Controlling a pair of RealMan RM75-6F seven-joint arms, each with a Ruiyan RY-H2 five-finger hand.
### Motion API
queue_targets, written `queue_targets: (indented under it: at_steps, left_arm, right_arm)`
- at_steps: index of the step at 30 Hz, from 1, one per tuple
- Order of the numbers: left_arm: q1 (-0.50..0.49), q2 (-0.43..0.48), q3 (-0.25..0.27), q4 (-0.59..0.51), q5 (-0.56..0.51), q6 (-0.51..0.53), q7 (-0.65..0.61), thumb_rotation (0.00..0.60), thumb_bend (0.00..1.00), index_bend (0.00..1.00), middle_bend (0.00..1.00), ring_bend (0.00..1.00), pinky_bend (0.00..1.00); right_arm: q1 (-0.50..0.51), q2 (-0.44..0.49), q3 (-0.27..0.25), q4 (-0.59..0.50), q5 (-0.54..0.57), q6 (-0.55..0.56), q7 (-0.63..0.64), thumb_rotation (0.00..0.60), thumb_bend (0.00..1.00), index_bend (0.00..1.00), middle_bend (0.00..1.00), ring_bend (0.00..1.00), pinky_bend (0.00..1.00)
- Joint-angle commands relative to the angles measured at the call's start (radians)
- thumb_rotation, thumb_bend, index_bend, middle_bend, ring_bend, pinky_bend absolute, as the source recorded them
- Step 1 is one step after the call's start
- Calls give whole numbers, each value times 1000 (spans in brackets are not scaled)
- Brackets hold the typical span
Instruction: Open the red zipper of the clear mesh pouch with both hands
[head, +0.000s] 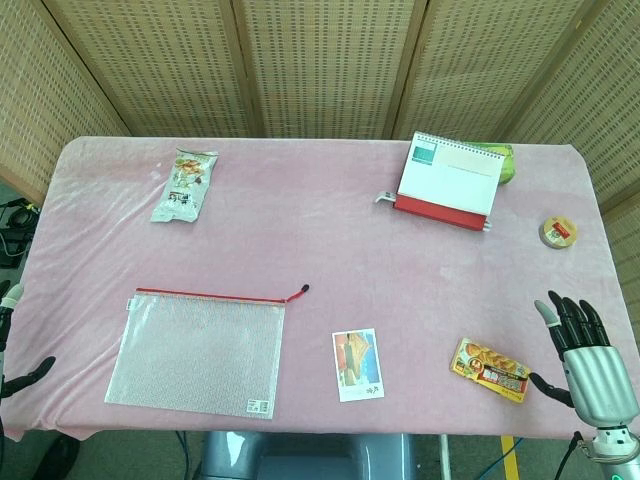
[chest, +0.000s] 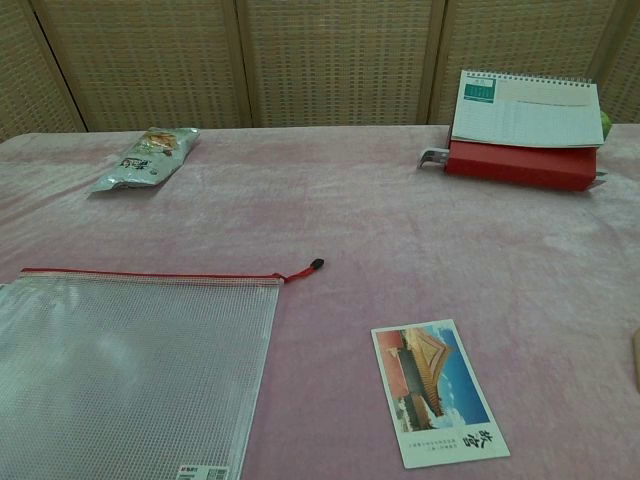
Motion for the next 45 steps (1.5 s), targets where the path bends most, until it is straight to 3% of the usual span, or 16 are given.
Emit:
queue_targets:
  at_steps: [1,8,12,14,15,16,18,19,21,25,28,35,45]
  left_arm:
    - [-1,1,0,0,-3,-4,-2,600,0,0,0,0,0]
    - [-13,-4,-4,1,-12,-28,6,600,0,0,0,0,0]
    - [-58,-8,-20,-9,-29,-96,20,600,0,0,6,9,5]
    - [-90,-11,-35,-11,-25,-127,18,600,0,0,148,181,167]
    - [-111,-15,-46,-16,-22,-146,12,600,0,17,296,345,332]
    - [-132,-19,-55,-23,-19,-166,5,600,0,88,453,507,504]
    - [-199,-28,-84,-44,-10,-231,40,600,0,262,608,654,661]
    - [-250,-31,-108,-71,-41,-303,116,600,0,334,658,708,718]
    - [-327,-29,-149,-155,-152,-428,238,600,0,373,708,766,790]
    - [-460,-43,-218,-250,-387,-590,411,600,0,451,782,837,926]
    - [-588,-100,-265,-252,-615,-659,552,600,0,506,807,858,972]
    - [-840,-238,-297,-160,-994,-676,734,600,4,493,810,865,974]
    - [-1027,-376,-280,7,-1208,-737,774,600,191,443,810,868,976]
  right_arm:
    - [0,0,0,0,1,-1,1,600,0,0,0,0,0]
    - [1,1,1,-1,0,0,-2,600,0,0,0,0,0]
    - [1,0,3,-4,2,1,-9,600,0,0,0,0,0]
    - [1,-1,5,-4,5,0,-14,600,0,0,0,0,0]
    - [2,-2,8,-4,9,-1,-17,600,0,0,0,0,0]
    - [2,-3,11,-5,13,0,-19,600,0,0,0,0,0]
    - [3,-5,19,-4,27,-2,-27,600,0,0,0,0,0]
    - [5,-9,24,-2,36,-6,-35,600,0,0,0,0,0]
    - [8,-15,28,1,46,-13,-49,600,0,0,0,0,0]
    - [14,-24,34,9,63,-28,-66,600,0,0,0,0,0]
    - [19,-31,39,16,83,-43,-72,600,0,0,0,0,0]
    - [28,-35,47,24,122,-73,-73,600,0,0,0,0,0]
    - [42,-53,57,39,161,-105,-101,600,0,0,0,0,0]
